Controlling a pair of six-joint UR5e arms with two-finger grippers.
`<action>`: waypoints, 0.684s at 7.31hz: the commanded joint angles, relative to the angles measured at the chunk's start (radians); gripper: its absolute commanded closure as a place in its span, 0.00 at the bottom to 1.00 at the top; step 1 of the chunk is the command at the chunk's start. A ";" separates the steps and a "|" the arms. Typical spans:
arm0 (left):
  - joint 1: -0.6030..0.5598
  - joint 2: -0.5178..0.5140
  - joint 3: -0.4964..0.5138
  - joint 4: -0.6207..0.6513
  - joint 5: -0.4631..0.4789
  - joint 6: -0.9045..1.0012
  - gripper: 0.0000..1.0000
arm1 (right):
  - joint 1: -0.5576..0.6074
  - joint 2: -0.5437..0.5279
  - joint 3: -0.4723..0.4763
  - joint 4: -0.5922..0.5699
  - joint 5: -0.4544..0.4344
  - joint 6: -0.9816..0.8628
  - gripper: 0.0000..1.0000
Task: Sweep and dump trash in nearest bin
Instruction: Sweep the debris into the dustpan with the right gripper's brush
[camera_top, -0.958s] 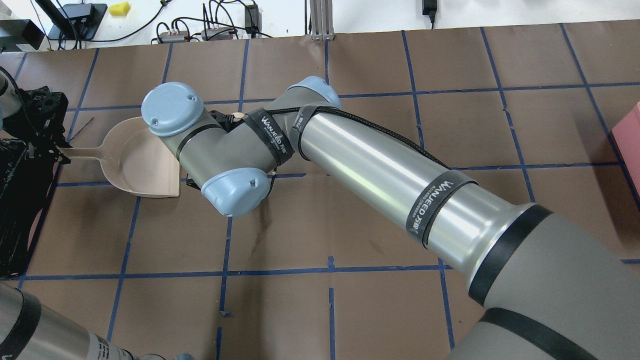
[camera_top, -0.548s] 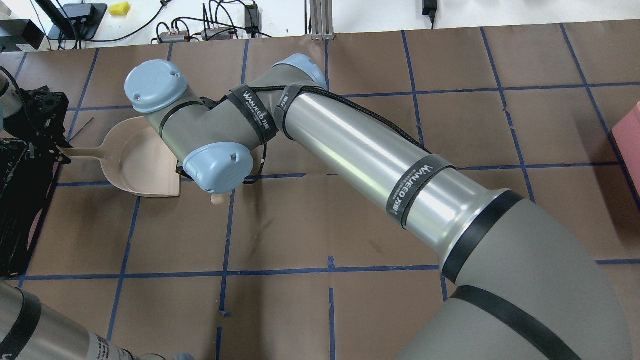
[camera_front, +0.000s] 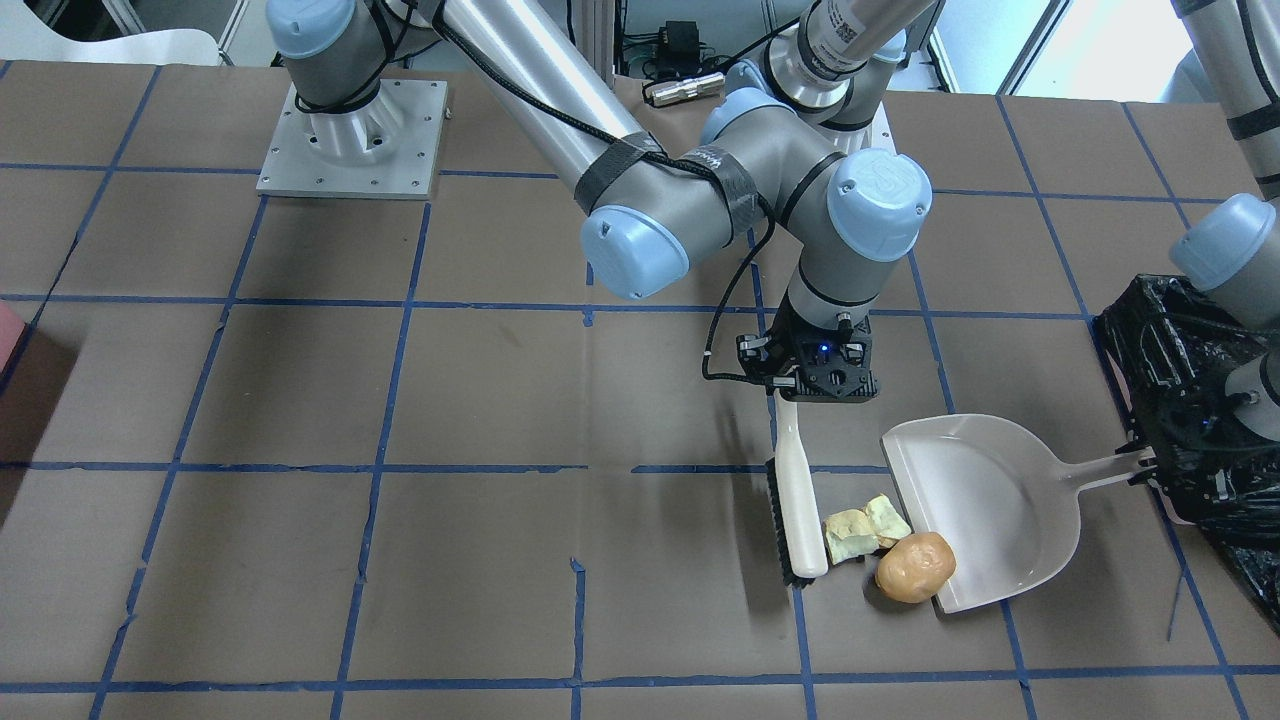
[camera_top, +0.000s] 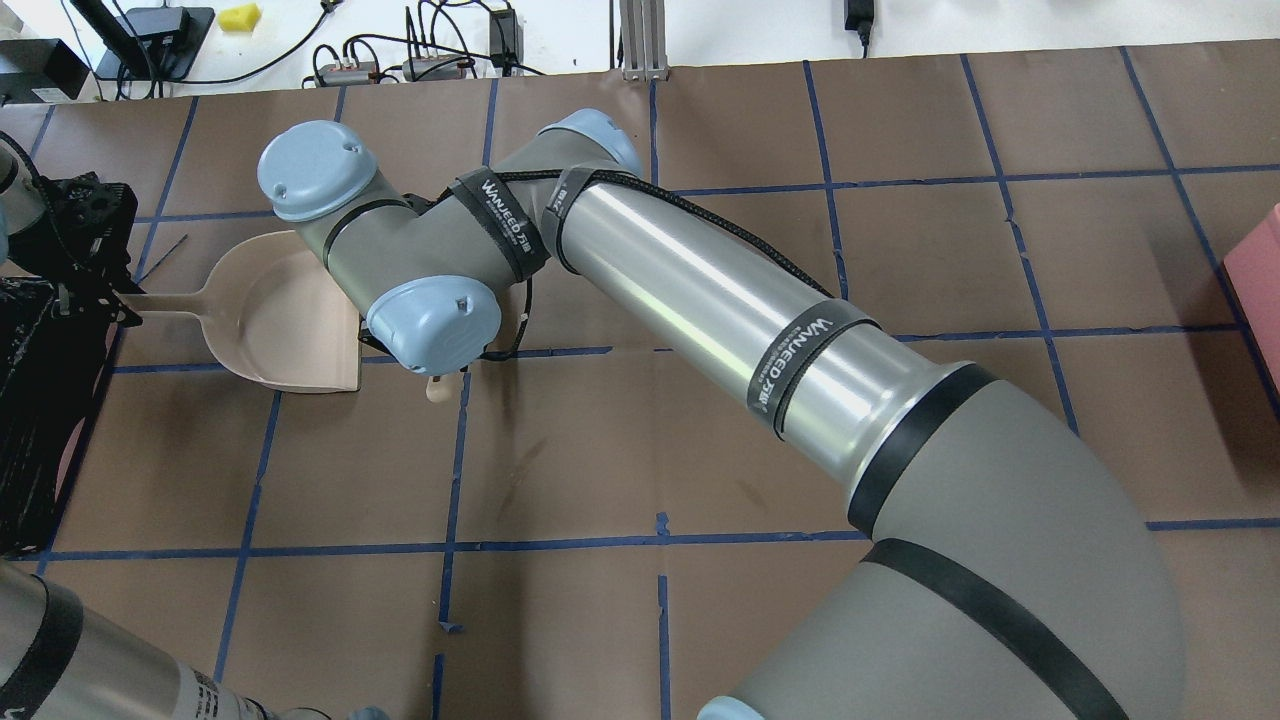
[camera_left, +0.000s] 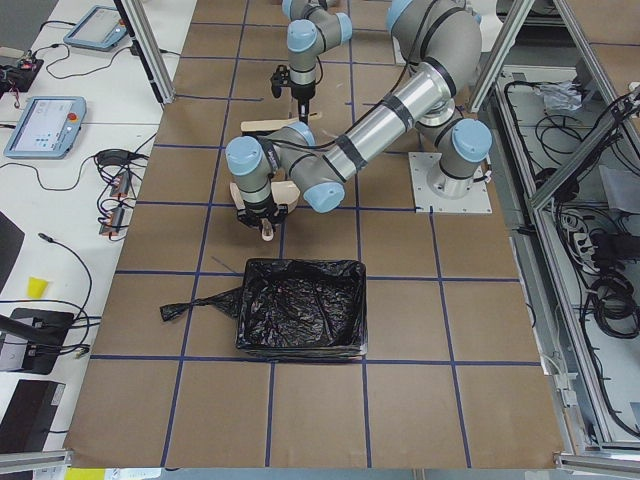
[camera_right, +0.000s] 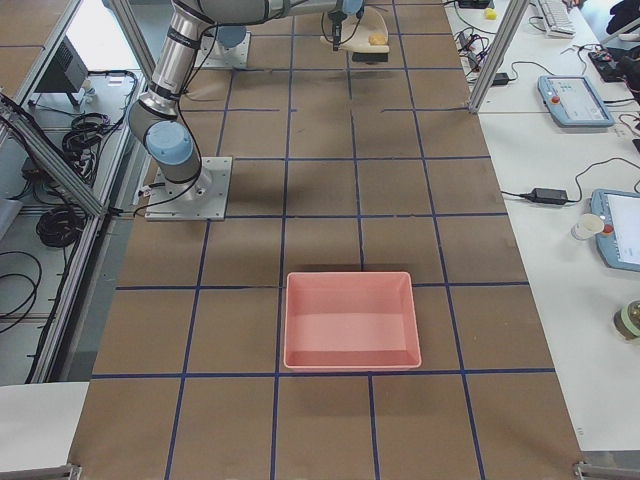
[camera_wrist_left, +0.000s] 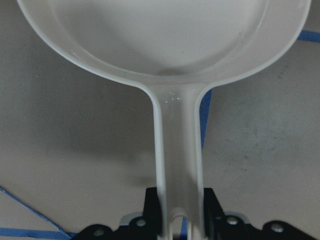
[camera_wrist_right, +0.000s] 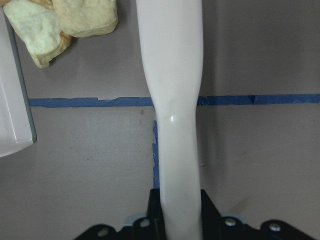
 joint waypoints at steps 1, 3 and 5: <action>0.001 0.001 -0.001 0.000 0.000 -0.004 0.92 | -0.001 0.005 0.001 0.017 -0.034 -0.013 0.77; 0.003 0.003 -0.001 0.000 0.000 -0.005 0.92 | 0.002 0.023 0.000 0.015 -0.036 0.000 0.77; 0.001 0.003 -0.001 0.000 0.000 -0.016 0.92 | 0.010 0.031 0.000 0.014 -0.033 0.023 0.78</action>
